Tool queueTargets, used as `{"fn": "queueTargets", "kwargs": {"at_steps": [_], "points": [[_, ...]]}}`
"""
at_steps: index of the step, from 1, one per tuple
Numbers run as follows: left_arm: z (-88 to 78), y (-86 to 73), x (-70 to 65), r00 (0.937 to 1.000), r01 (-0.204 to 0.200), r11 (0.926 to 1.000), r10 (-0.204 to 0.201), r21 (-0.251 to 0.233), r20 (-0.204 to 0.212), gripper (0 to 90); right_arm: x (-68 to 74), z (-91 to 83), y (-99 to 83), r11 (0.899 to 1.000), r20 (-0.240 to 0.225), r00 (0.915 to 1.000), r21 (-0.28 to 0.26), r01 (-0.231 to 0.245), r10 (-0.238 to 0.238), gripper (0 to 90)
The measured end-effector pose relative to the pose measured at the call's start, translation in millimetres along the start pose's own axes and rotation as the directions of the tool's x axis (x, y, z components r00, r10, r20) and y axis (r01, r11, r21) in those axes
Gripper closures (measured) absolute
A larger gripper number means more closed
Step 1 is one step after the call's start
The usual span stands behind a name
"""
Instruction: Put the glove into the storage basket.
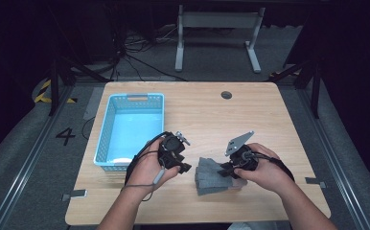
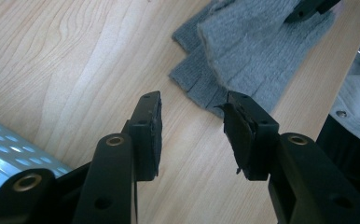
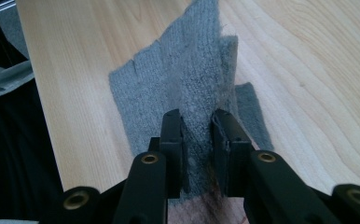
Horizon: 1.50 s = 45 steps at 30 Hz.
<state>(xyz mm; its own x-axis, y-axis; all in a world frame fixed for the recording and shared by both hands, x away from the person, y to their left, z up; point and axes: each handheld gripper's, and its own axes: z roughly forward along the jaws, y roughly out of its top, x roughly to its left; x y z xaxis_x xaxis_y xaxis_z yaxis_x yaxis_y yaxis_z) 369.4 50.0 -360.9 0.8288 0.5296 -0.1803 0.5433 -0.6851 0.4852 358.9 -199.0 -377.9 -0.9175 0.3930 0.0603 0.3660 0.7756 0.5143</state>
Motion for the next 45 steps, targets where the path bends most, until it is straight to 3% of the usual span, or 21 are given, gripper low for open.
{"fn": "queueTargets", "kwargs": {"at_steps": [9,31,45], "points": [[-0.7,-0.1,-0.5,1.0000,0.004,1.0000,-0.004,-0.005,-0.001,57.3,3.0,13.4,-0.2,0.998,-0.009,0.9993,0.044,0.037,-0.037,74.9],[-0.1,0.4,-0.6,1.0000,-0.002,1.0000,0.002,0.000,0.000,57.4,5.3,25.9,1.9,0.994,0.009,0.9964,0.074,0.083,-0.084,72.8],[3.6,1.4,-2.4,1.0000,-0.007,0.9999,0.007,0.012,0.002,57.2,3.7,28.7,0.1,0.987,0.087,0.9870,0.099,0.126,-0.135,68.2]]}}
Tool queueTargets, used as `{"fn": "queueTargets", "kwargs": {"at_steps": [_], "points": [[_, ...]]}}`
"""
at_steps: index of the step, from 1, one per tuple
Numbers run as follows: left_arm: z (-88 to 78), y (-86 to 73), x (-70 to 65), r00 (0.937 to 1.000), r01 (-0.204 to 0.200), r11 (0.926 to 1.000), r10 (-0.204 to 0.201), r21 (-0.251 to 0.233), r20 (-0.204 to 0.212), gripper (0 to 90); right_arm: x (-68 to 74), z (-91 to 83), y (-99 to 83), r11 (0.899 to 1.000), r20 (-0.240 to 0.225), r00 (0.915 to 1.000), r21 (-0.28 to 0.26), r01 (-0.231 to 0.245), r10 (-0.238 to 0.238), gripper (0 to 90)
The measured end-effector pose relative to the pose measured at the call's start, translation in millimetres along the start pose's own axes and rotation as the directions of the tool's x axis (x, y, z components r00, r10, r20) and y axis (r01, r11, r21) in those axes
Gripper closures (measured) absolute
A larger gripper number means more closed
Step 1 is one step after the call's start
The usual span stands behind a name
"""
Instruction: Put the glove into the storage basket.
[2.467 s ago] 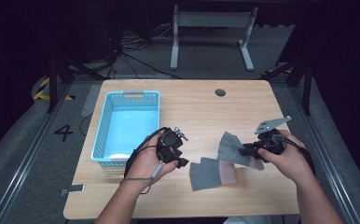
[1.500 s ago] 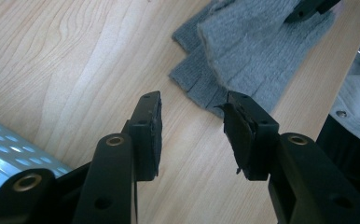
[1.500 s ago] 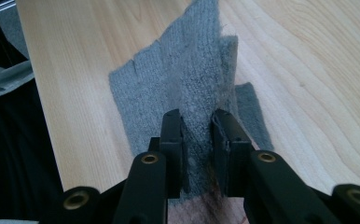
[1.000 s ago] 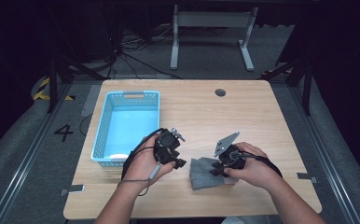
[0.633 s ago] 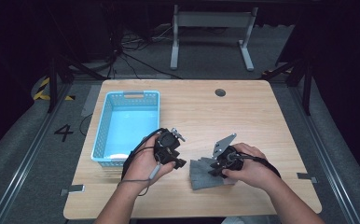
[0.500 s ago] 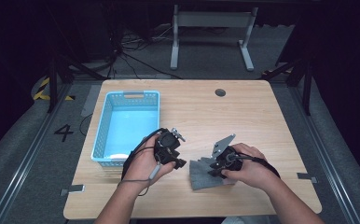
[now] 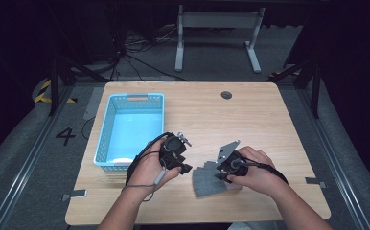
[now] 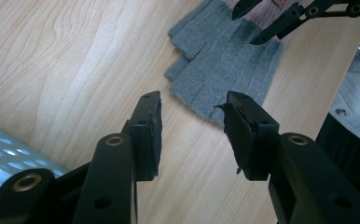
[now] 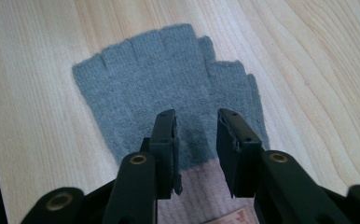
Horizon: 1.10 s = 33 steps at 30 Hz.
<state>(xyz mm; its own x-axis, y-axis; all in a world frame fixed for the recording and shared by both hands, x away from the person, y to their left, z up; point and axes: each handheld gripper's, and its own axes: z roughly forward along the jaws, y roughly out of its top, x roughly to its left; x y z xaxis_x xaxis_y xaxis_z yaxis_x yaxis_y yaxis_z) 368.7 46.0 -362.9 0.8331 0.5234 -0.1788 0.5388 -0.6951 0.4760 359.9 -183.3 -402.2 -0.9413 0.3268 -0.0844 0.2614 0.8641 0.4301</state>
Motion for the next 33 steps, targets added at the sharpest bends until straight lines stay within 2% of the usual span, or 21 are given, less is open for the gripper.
{"fn": "queueTargets", "kwargs": {"at_steps": [4,5,8,9,11,12,13,14,15,17,18,19,22,25,33], "points": [[4.0,1.0,-1.6,1.0000,-0.004,0.9999,0.004,0.011,0.007,57.2,-3.5,-3.8,-3.5,1.000,0.007,0.9999,-0.012,-0.014,0.014,67.7],[4.7,1.4,-1.9,0.9999,-0.007,0.9999,0.007,0.014,0.010,57.2,-6.2,-8.6,-6.6,0.999,0.009,0.9993,-0.029,-0.036,0.037,67.2],[6.6,2.7,-2.7,0.9998,-0.014,0.9998,0.014,0.017,0.013,57.3,-9.7,-14.2,-10.7,0.997,0.016,0.9979,-0.046,-0.062,0.063,66.4],[7.3,3.2,-2.6,0.9997,-0.021,0.9995,0.020,0.023,0.014,57.2,-13.7,-20.7,-16.2,0.994,0.021,0.9952,-0.060,-0.094,0.095,65.2],[13.0,4.3,-3.7,0.9992,-0.028,0.9987,0.027,0.042,0.028,57.3,-17.7,-27.1,-22.8,0.989,0.026,0.9911,-0.074,-0.129,0.131,63.6],[13.0,4.3,-3.7,0.9992,-0.028,0.9987,0.027,0.042,0.028,57.3,-17.7,-27.1,-22.8,0.989,0.026,0.9911,-0.074,-0.129,0.131,63.6],[18.3,5.2,-3.7,0.9989,-0.034,0.9976,0.032,0.061,0.036,57.4,-20.8,-33.4,-29.7,0.983,0.034,0.9856,-0.080,-0.163,0.166,62.0],[18.3,5.2,-3.7,0.9989,-0.034,0.9976,0.032,0.061,0.036,57.4,-22.0,-35.9,-33.1,0.981,0.036,0.9827,-0.082,-0.178,0.181,61.2],[23.5,6.0,-3.7,0.9984,-0.037,0.9967,0.034,0.071,0.045,57.6,-22.7,-38.1,-36.4,0.976,0.033,0.9778,-0.079,-0.204,0.207,60.7],[25.3,6.5,-3.7,0.9982,-0.038,0.9961,0.034,0.080,0.049,57.8,-25.3,-40.9,-43.1,0.973,0.035,0.9736,-0.063,-0.223,0.226,59.6],[26.9,6.9,-3.2,0.9979,-0.042,0.9954,0.037,0.087,0.053,57.9,-25.9,-41.0,-46.0,0.967,0.035,0.9679,-0.058,-0.247,0.249,58.8],[28.8,6.9,-3.0,0.9980,-0.038,0.9953,0.033,0.089,0.053,57.9,-25.9,-41.0,-46.0,0.967,0.035,0.9679,-0.058,-0.247,0.249,58.8],[32.9,6.7,-1.1,0.9978,-0.039,0.9934,0.033,0.108,0.056,58.2,-27.2,-40.0,-55.1,0.960,0.020,0.9604,-0.029,-0.277,0.278,56.7],[37.0,5.9,0.3,0.9977,-0.036,0.9921,0.028,0.121,0.061,58.6,-26.0,-39.6,-58.0,0.960,0.012,0.9604,-0.015,-0.278,0.279,56.1],[51.0,2.8,6.6,0.9970,-0.016,0.9853,0.002,0.170,0.078,62.2,-23.3,-30.5,-63.1,0.950,-0.040,0.9494,0.043,-0.310,0.312,55.4]]}}
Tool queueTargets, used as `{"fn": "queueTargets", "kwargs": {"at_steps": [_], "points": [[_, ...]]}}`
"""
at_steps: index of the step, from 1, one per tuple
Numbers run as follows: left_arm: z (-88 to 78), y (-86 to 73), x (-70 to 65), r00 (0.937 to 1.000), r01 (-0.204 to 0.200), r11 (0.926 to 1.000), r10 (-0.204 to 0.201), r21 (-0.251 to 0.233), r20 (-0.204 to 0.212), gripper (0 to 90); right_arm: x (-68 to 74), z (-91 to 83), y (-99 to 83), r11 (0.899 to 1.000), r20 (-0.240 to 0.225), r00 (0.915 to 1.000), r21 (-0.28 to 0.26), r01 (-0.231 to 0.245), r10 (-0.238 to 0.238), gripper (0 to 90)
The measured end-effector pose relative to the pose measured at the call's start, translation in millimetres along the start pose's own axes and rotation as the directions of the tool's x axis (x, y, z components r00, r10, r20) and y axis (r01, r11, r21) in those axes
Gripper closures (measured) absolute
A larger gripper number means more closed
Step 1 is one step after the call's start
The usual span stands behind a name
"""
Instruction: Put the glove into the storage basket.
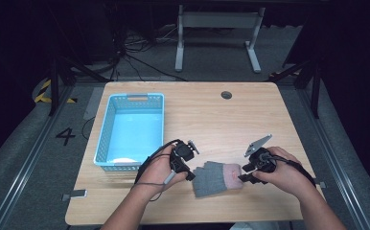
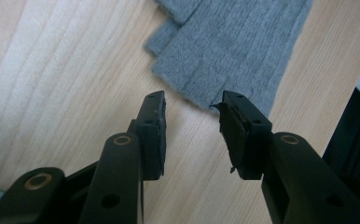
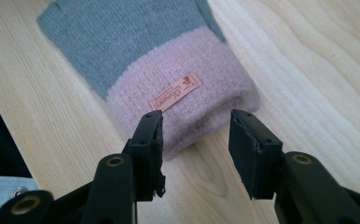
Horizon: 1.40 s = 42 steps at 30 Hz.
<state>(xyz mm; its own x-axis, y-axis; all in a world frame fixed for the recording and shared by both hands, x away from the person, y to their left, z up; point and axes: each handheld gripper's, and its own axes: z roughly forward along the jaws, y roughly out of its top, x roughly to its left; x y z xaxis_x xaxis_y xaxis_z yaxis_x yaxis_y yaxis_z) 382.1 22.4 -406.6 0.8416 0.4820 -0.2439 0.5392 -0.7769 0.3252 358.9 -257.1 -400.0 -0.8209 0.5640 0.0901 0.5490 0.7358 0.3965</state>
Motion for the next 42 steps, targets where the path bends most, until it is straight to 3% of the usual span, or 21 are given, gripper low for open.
{"fn": "queueTargets", "kwargs": {"at_steps": [11,18,24,29,35,42], "points": [[5.3,1.3,-1.1,0.9999,-0.009,0.9995,0.009,0.032,0.012,63.5,-1.1,10.5,-0.6,0.999,-0.047,0.9986,0.038,-0.024,0.025,54.3],[11.6,2.4,-2.5,0.9997,-0.013,0.9987,0.012,0.050,0.021,63.8,-0.8,16.2,1.0,0.998,-0.070,0.9975,0.059,-0.008,0.012,58.2],[13.0,1.7,-1.8,0.9996,-0.007,0.9983,0.006,0.059,0.027,63.5,1.2,16.3,3.2,0.997,-0.100,0.9950,0.074,0.005,0.002,78.1],[16.8,1.1,-2.0,0.9994,-0.006,0.9965,0.003,0.084,0.035,63.4,2.6,16.2,4.7,0.997,-0.097,0.9952,0.080,0.011,-0.003,82.1],[21.7,0.8,-0.6,0.9991,-0.003,0.9940,-0.001,0.109,0.043,62.8,2.9,16.7,4.8,0.997,-0.091,0.9955,0.081,-0.020,0.027,82.8],[31.1,3.3,-6.2,0.9976,-0.032,0.9890,0.023,0.145,0.065,65.1,3.1,17.0,5.4,0.996,-0.082,0.9958,0.079,-0.035,0.041,82.7]]}}
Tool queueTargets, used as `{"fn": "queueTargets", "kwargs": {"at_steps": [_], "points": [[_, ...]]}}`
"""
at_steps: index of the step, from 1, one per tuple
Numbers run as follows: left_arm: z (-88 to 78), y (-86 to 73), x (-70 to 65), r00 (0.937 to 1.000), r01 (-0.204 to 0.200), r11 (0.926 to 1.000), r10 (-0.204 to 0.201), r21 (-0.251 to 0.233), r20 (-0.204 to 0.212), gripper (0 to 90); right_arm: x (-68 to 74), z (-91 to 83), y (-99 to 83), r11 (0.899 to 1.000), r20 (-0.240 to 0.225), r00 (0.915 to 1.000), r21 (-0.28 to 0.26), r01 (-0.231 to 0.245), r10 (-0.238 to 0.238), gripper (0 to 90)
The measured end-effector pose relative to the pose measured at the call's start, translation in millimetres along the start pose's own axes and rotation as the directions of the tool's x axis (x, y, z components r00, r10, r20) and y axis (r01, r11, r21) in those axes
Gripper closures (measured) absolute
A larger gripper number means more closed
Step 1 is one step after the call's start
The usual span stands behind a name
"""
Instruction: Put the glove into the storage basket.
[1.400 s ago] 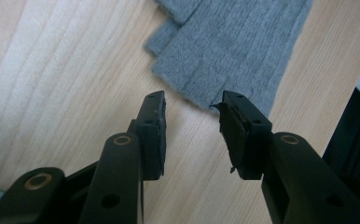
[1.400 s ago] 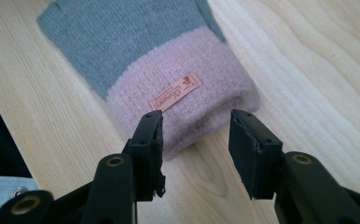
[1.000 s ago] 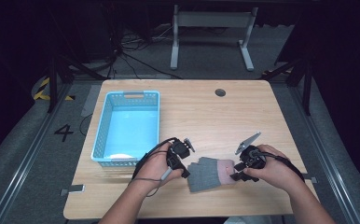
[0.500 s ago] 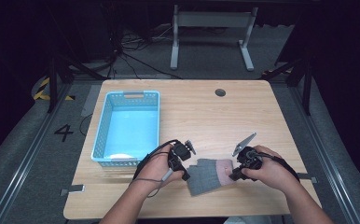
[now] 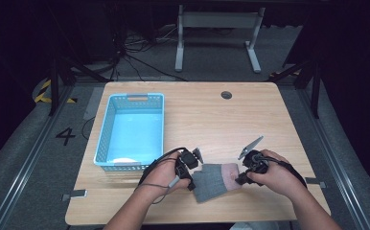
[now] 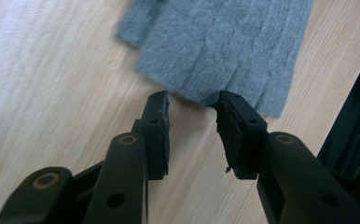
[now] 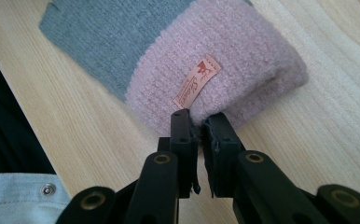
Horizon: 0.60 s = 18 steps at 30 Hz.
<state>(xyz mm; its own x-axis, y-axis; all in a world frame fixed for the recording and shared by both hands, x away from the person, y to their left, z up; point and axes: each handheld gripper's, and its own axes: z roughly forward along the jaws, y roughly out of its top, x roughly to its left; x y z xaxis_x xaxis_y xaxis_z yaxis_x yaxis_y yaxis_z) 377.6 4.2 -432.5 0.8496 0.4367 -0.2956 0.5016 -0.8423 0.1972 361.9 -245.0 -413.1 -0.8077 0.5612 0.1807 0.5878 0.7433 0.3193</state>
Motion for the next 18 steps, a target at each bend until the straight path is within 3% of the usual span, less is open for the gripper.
{"fn": "queueTargets", "kwargs": {"at_steps": [9,14,18], "points": [[1.5,3.0,-3.0,0.9995,-0.015,0.9999,0.014,-0.004,-0.027,68.5,1.0,0.1,0.8,1.000,0.005,0.9999,0.003,-0.016,0.016,82.6],[2.0,4.6,-7.0,0.9989,-0.022,0.9997,0.023,0.003,-0.042,82.5,0.5,-0.5,1.0,1.000,0.008,0.9998,0.003,-0.018,0.018,83.1],[-1.7,4.3,-8.8,0.9976,-0.028,0.9996,0.028,-0.005,-0.063,86.0,1.8,-2.2,1.2,0.999,0.012,0.9991,-0.011,-0.042,0.042,84.1]]}}
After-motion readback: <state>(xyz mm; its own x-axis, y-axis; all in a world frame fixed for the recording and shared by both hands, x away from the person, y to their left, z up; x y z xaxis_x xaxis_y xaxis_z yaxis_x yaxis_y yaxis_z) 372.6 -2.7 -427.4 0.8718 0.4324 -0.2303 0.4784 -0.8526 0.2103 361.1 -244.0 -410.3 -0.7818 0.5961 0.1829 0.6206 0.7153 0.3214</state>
